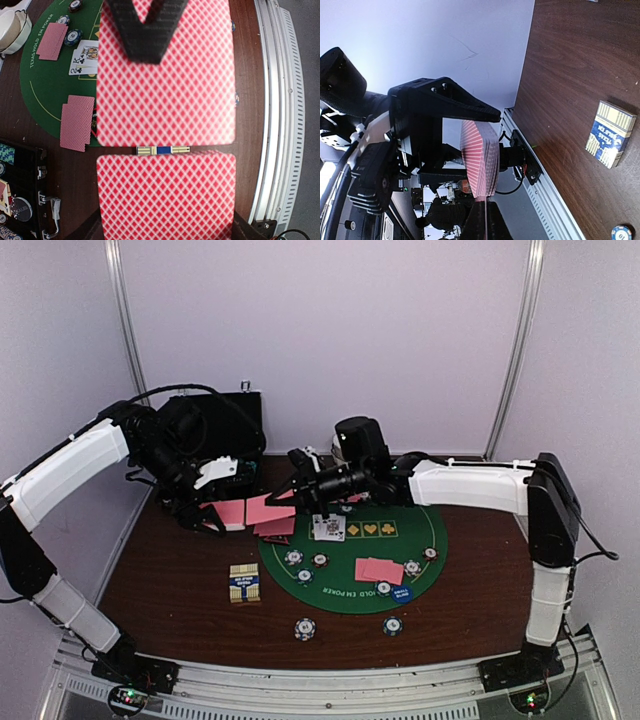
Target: Distribute texas hold em gaming equipment
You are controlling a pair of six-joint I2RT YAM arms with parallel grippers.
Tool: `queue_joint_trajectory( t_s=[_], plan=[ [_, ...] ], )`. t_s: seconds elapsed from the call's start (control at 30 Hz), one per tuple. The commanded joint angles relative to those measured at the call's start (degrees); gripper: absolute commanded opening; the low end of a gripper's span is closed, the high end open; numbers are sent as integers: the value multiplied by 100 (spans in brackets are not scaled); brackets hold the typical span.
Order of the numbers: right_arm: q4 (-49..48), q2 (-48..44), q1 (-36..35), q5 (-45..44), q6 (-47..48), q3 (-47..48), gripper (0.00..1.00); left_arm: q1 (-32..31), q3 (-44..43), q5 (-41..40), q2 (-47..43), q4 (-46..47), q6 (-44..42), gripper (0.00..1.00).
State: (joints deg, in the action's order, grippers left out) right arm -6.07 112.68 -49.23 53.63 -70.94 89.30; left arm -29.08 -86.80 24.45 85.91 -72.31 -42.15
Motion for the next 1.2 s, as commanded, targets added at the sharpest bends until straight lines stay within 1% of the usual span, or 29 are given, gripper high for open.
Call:
queue_joint_trajectory(
  t_s=[0.0,0.07,0.13,0.23,0.27,0.33,0.4,0.5,0.63,0.77,0.87,0.97,1.07,1.17],
  plan=[
    [1089,-401,218,100,689,-28,0,-10,-83,111,-90,39,-108,23],
    [1589,-489,324,60,1028,38,0,-10,-89,91,-83,20,-116,22],
    [2309,-549,426,-84,1604,189,0,-10,-85,84,-97,22,-118,22],
    [4343,-520,588,-881,3088,759,0,-10,-72,59,-126,22,-126,22],
    [4955,-474,610,-1364,3610,984,0,-9,-71,49,-121,19,-127,22],
    [5991,-362,619,-2659,4652,1472,0,-10,-60,38,-124,22,-111,22],
    [6431,-311,588,-3946,5465,1704,0,-10,-58,39,-129,23,-101,22],
    [6185,-396,488,-5511,6431,1450,0,-1,1,22,-146,58,-100,22],
    [5163,-445,263,-7116,7520,758,0,-1,15,10,-129,72,-79,22],
    [4385,-87,64,-8217,8402,530,0,-1,-33,30,-102,75,-74,22],
    [3606,223,-50,-8842,9183,357,0,-1,-47,36,-98,69,-66,22],
    [2715,506,-143,-9244,9936,182,0,-1,-39,39,-100,71,-52,22],
    [2374,821,-157,-9353,10425,188,0,-1,-38,37,-94,69,-56,22],
    [2247,1142,-171,-9449,10695,268,0,-1,-47,34,-95,76,-54,22]
  ],
)
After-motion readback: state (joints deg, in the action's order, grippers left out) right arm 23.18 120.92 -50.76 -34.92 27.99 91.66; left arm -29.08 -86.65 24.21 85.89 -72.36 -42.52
